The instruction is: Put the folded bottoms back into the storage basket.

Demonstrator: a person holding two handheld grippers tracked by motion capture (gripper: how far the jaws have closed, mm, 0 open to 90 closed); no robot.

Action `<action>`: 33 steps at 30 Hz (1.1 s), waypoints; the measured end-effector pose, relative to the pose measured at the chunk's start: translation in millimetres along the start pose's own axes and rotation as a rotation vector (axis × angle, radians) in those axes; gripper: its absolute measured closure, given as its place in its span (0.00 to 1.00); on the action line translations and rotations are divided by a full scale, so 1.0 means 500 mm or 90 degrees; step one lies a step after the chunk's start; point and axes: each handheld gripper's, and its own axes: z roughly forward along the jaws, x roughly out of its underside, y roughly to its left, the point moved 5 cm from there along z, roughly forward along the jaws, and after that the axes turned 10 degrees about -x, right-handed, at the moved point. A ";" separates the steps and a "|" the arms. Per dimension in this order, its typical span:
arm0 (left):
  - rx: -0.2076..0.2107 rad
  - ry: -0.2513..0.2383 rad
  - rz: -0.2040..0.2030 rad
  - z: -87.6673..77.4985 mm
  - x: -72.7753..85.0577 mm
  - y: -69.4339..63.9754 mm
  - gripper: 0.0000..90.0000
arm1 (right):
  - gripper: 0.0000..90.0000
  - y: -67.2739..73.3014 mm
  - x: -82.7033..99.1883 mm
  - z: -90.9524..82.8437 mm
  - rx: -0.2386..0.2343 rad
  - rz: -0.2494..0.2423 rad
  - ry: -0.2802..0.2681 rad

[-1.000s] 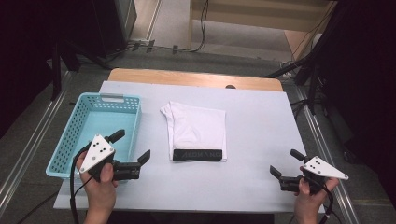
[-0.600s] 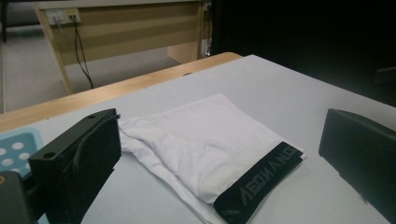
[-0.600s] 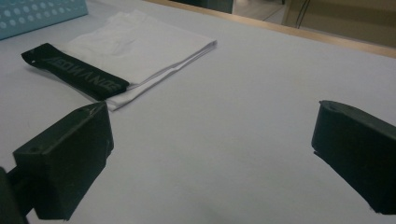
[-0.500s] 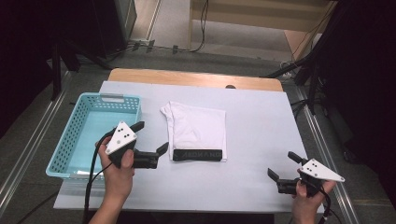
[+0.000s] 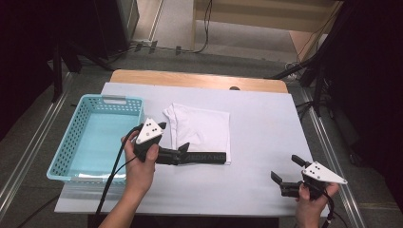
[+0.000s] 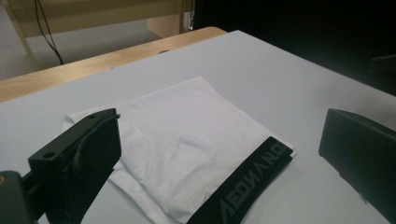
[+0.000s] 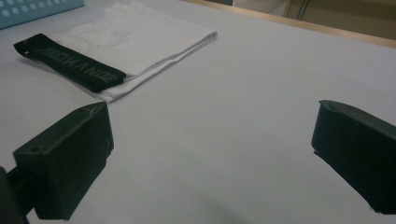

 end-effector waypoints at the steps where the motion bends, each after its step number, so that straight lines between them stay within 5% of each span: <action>1: 0.005 0.007 -0.005 0.007 0.002 -0.001 0.00 | 0.00 0.000 0.000 0.001 -0.001 -0.002 0.001; 7: 0.017 0.058 -0.020 0.049 0.024 -0.005 0.00 | 0.00 0.002 0.001 0.004 -0.004 -0.007 0.004; 14: 0.009 0.155 -0.046 0.094 0.063 -0.005 0.00 | 0.00 0.004 0.002 0.007 -0.006 -0.008 0.010; 17: -0.010 0.184 -0.057 0.108 0.083 -0.001 0.00 | 0.00 0.004 0.003 0.008 -0.008 -0.008 0.010; 21: -0.086 0.228 -0.062 0.120 0.112 0.012 0.17 | 0.00 0.004 0.004 0.009 -0.008 -0.006 0.012; 33: -0.115 0.288 -0.082 0.117 0.163 0.015 0.23 | 0.00 0.005 0.006 0.014 -0.010 -0.006 0.020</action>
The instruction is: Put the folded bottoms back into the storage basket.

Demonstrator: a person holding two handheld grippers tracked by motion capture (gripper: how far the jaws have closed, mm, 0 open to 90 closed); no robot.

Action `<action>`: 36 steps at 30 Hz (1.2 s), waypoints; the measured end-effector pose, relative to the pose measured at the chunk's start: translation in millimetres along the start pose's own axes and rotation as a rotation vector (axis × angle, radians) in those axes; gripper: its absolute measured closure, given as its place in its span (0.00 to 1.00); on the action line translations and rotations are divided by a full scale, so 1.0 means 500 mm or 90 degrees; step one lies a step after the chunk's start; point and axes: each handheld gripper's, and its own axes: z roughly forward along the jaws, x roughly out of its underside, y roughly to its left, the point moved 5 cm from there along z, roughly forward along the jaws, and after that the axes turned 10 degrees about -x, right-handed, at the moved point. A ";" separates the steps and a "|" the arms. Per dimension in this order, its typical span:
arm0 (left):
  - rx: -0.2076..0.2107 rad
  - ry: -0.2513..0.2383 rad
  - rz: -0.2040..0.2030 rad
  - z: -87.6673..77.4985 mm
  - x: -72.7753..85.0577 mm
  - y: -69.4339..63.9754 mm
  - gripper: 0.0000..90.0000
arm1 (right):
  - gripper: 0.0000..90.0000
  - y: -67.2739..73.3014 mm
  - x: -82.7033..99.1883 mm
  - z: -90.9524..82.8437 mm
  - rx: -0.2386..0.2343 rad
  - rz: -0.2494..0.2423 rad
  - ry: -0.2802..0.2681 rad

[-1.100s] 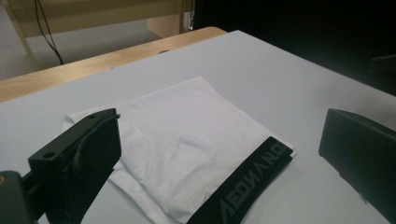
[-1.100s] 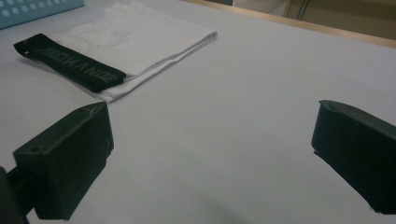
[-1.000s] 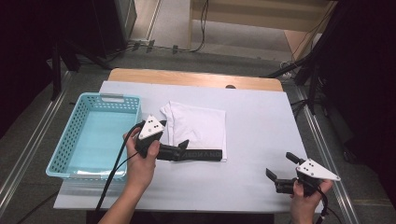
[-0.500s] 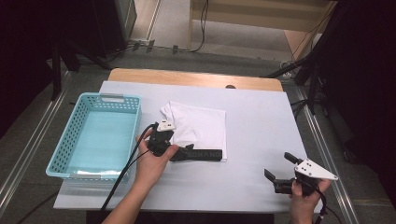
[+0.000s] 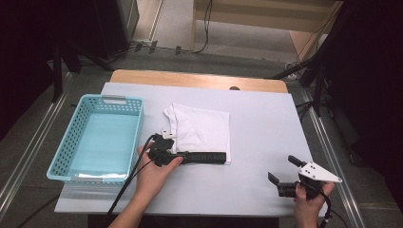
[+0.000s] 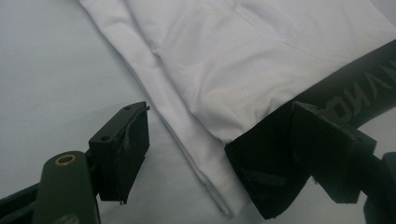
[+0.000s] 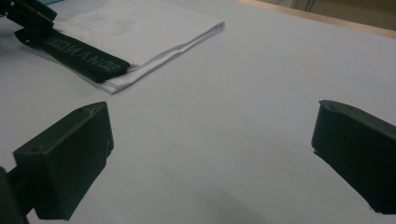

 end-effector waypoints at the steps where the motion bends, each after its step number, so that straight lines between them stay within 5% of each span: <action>1: -0.004 -0.004 0.002 0.000 0.002 -0.001 0.24 | 0.00 0.001 0.000 0.001 -0.001 -0.001 0.001; 7: -0.024 -0.002 0.018 0.001 0.005 -0.010 0.25 | 0.00 0.001 0.001 0.007 -0.005 -0.001 0.004; 19: -0.006 0.007 0.039 -0.001 0.004 -0.009 0.34 | 0.00 0.019 -0.014 0.030 -0.056 -0.003 0.023; 36: 0.002 0.009 0.052 -0.001 0.004 -0.010 0.37 | 0.00 -0.006 -0.182 0.082 -0.095 -0.059 0.019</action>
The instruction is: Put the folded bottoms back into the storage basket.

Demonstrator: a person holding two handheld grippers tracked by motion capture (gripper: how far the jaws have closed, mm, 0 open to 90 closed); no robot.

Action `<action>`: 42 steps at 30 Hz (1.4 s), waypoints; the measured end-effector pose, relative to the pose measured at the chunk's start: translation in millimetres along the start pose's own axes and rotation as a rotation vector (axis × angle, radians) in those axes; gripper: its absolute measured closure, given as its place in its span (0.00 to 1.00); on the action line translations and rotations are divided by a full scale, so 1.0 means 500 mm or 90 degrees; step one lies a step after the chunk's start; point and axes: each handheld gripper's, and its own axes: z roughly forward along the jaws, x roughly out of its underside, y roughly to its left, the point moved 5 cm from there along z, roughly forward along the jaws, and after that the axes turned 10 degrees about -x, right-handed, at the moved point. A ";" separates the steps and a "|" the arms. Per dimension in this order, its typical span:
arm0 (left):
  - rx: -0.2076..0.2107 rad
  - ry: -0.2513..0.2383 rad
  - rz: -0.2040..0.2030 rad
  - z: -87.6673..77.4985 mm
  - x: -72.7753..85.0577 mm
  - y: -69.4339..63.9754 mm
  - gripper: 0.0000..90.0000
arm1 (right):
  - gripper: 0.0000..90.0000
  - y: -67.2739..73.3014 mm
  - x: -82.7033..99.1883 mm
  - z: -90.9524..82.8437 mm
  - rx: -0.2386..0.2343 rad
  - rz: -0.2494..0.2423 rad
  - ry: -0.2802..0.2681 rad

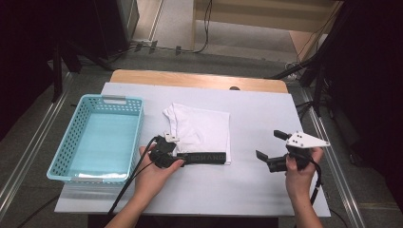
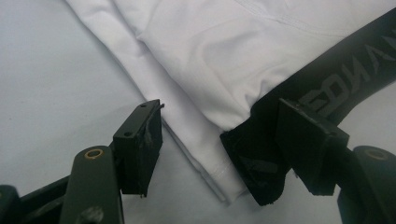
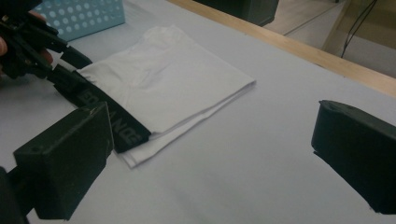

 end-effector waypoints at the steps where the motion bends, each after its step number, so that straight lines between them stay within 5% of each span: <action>1: 0.000 -0.001 -0.001 0.000 0.000 0.000 0.37 | 0.00 -0.004 -0.008 0.006 -0.003 -0.002 0.003; 12: 0.006 -0.003 -0.003 0.000 0.000 -0.002 0.40 | 0.00 -0.043 -0.076 0.096 -0.026 -0.014 0.031; 22: 0.009 -0.004 0.003 -0.001 0.000 -0.002 0.41 | 0.00 -0.078 -0.116 0.178 -0.068 0.004 0.069; 30: 0.011 -0.006 0.001 -0.002 0.001 -0.002 0.42 | 0.00 -0.112 -0.107 0.245 -0.053 -0.007 0.143; 42: 0.012 -0.004 0.001 -0.002 0.000 -0.003 0.44 | 0.00 -0.162 -0.077 0.347 -0.074 0.051 0.244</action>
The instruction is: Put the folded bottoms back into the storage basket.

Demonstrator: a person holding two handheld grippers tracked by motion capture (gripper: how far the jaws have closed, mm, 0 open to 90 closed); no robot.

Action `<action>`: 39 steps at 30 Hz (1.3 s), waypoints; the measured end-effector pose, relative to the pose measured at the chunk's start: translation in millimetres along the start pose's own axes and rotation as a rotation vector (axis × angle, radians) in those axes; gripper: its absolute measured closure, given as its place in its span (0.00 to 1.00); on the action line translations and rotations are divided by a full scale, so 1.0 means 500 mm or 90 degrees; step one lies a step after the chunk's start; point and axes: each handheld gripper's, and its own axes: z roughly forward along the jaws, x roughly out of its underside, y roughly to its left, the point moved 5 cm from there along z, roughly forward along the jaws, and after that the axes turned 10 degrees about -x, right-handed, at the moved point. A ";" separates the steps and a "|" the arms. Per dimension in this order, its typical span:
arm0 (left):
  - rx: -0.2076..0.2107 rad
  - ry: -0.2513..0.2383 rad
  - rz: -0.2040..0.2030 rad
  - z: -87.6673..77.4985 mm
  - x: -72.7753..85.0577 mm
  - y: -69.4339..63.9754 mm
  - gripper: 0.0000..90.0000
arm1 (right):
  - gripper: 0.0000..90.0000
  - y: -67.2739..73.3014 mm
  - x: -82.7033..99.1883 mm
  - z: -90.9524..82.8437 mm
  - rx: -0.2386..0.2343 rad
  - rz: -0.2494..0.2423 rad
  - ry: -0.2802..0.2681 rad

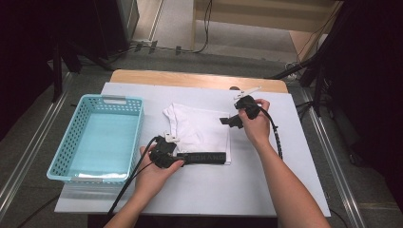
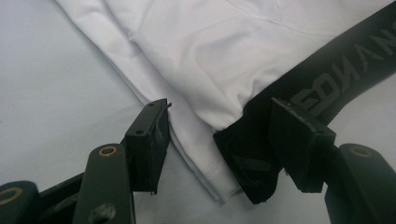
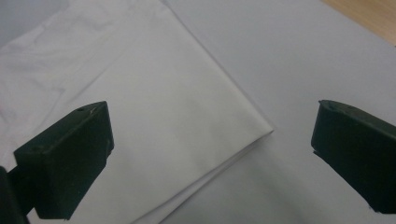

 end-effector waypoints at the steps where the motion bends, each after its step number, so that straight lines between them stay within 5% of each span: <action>1: 0.000 0.000 -0.001 0.000 0.000 0.000 0.44 | 0.00 -0.002 0.002 0.006 0.002 0.004 0.017; 16: 0.005 0.002 -0.003 -0.002 -0.001 -0.005 0.51 | 0.06 -0.028 0.012 0.051 0.006 0.011 0.074; 20: 0.005 0.002 -0.005 -0.002 0.000 -0.006 0.52 | 0.25 -0.038 0.013 0.052 0.045 0.010 0.079; 39: 0.011 -0.004 -0.014 -0.004 0.002 -0.012 0.60 | 0.52 -0.065 0.015 0.051 0.018 0.050 0.033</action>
